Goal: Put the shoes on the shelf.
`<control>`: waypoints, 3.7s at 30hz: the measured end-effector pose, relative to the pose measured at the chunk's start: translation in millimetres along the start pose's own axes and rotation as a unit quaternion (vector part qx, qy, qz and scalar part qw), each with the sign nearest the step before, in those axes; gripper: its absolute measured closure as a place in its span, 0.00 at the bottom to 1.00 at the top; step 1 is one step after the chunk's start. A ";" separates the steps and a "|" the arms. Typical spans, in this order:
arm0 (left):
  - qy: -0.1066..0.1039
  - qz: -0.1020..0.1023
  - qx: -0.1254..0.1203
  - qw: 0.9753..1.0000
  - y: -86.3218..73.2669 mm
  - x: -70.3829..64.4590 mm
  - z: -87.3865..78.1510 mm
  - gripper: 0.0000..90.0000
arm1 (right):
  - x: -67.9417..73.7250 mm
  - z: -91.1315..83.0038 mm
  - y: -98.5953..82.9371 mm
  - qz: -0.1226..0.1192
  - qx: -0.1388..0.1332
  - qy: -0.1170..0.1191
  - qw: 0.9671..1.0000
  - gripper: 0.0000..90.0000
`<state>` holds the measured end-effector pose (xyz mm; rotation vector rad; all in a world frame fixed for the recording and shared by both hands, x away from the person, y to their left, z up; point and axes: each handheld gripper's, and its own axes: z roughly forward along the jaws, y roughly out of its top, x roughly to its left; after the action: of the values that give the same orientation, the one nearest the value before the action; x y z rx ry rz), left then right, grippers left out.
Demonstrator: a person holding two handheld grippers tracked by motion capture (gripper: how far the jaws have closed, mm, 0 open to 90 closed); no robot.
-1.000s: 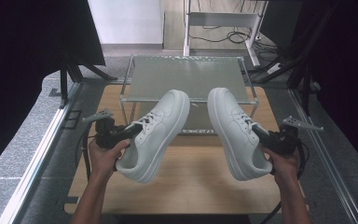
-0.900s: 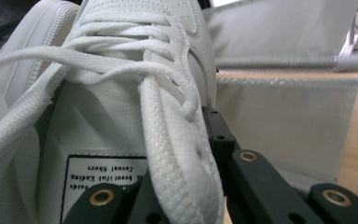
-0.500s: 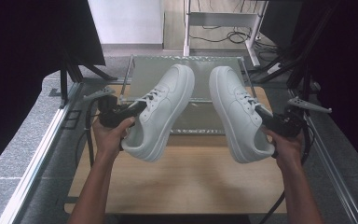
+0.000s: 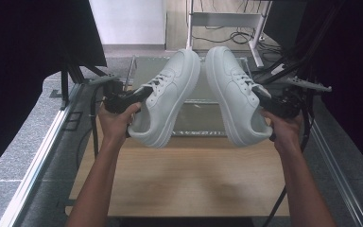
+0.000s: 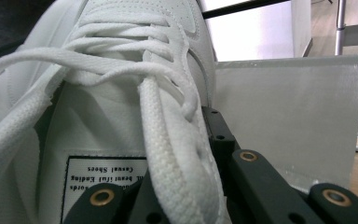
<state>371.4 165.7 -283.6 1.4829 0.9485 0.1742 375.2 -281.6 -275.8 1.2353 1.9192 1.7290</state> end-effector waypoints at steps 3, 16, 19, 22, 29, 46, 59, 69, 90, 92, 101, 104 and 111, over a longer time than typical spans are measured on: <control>-0.002 -0.003 -0.001 1.000 2.5 2.0 3.7 0.94 | 0.0 6.8 4.6 0.000 0.003 -0.005 1.000 0.96; 0.006 -0.013 0.000 1.000 17.4 9.8 16.7 0.94 | -5.9 27.4 20.1 0.010 0.011 -0.030 0.999 0.96; 0.006 -0.025 -0.002 1.000 18.4 14.5 21.5 0.94 | -9.3 31.4 23.0 0.017 0.016 -0.028 0.999 0.96; 0.008 -0.036 -0.004 0.999 20.0 20.4 25.8 0.94 | -11.3 36.2 24.7 0.017 0.019 -0.035 0.999 0.96; 0.023 -0.050 0.002 0.998 28.2 31.1 36.6 0.94 | -18.3 50.3 29.0 0.039 0.020 -0.045 0.998 0.96; 0.087 -0.063 0.013 0.994 62.8 50.1 68.9 0.94 | -27.2 97.3 58.0 0.052 0.032 -0.090 0.994 0.96; 0.156 -0.095 0.028 0.983 69.5 65.1 103.6 0.94 | -27.8 141.7 66.9 0.050 0.051 -0.143 0.987 0.96; 0.212 -0.120 0.044 0.969 64.4 68.6 125.3 0.92 | -29.7 167.1 56.4 0.064 0.072 -0.177 0.980 0.95; 0.140 -0.108 0.062 0.982 68.1 67.9 128.2 0.37 | -9.8 163.7 61.9 -0.004 0.038 -0.178 0.983 0.54; 0.144 -0.085 0.069 0.983 68.6 60.4 119.2 0.34 | -8.2 155.1 64.1 -0.006 0.039 -0.167 0.985 0.53; 0.127 -0.016 0.071 0.989 55.4 34.1 74.9 0.42 | 1.5 116.1 49.9 -0.020 0.045 -0.136 0.989 0.54; 0.125 -0.005 0.087 0.988 46.3 33.8 64.8 0.54 | -2.1 101.0 43.6 -0.003 0.043 -0.102 0.994 0.62; 0.115 0.012 0.135 0.984 18.5 46.3 52.6 0.71 | -9.2 76.9 19.6 -0.030 0.049 -0.118 0.991 0.71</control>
<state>442.3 157.9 -296.8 1.7512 1.1761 0.2468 442.1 -237.9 -279.9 1.3369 1.8982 1.4038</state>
